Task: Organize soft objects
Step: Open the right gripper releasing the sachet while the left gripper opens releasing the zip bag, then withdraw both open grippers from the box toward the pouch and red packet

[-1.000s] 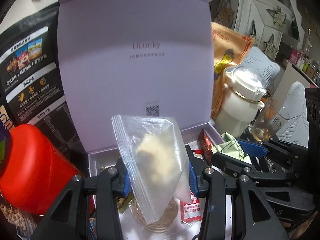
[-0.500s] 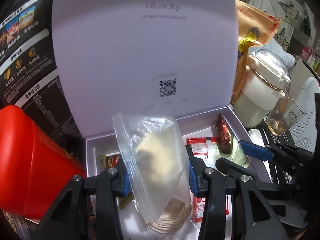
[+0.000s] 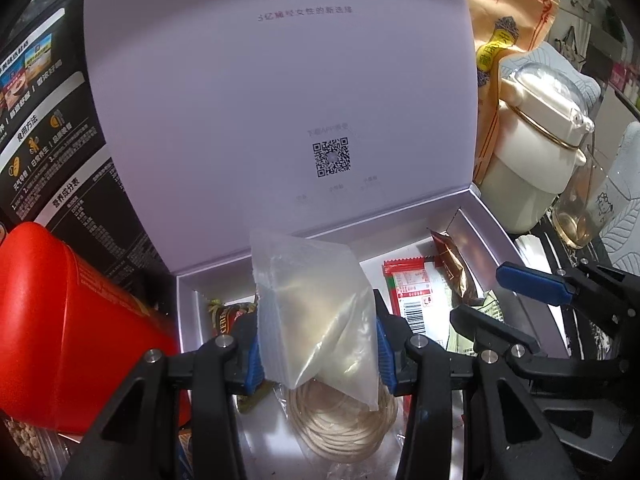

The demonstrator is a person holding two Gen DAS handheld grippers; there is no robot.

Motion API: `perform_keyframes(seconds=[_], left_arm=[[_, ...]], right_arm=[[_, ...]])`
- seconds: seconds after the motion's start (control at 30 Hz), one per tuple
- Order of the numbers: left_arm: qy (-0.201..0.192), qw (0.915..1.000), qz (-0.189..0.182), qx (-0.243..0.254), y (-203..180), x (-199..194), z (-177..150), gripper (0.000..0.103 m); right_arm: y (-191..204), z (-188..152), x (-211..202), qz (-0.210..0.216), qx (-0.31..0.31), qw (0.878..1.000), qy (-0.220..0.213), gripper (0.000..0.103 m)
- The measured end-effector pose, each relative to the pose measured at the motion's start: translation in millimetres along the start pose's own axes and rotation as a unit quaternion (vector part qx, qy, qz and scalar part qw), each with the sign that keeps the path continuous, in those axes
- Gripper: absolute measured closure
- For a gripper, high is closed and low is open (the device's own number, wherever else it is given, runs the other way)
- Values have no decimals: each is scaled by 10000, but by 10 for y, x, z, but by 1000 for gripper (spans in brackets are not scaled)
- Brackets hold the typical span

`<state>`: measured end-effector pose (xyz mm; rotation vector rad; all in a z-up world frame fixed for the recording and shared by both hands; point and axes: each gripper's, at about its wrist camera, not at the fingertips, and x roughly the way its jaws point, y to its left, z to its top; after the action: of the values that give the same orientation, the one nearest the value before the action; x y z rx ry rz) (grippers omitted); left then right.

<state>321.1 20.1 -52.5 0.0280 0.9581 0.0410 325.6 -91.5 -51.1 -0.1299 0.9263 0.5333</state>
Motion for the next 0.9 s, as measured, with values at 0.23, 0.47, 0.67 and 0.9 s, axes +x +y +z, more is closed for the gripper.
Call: perform_keyframes(seconds=[0.23, 0.47, 0.67, 0.9], left_arm=[[38, 9994, -206, -284, 127, -31, 60, 46], [-250, 9992, -99, -297, 112, -226, 71, 24], [-533, 9985, 54, -101, 67, -490, -18, 24], [-1001, 9950, 6, -64, 224, -953, -15, 24]], right_arm=[[63, 25, -149, -8, -22, 9999, -122, 45], [84, 74, -356, -43, -99, 9995, -281, 44], [129, 62, -466, -80, -250, 9987, -436, 44], [207, 45, -721, -59, -338, 9969, -708, 43]])
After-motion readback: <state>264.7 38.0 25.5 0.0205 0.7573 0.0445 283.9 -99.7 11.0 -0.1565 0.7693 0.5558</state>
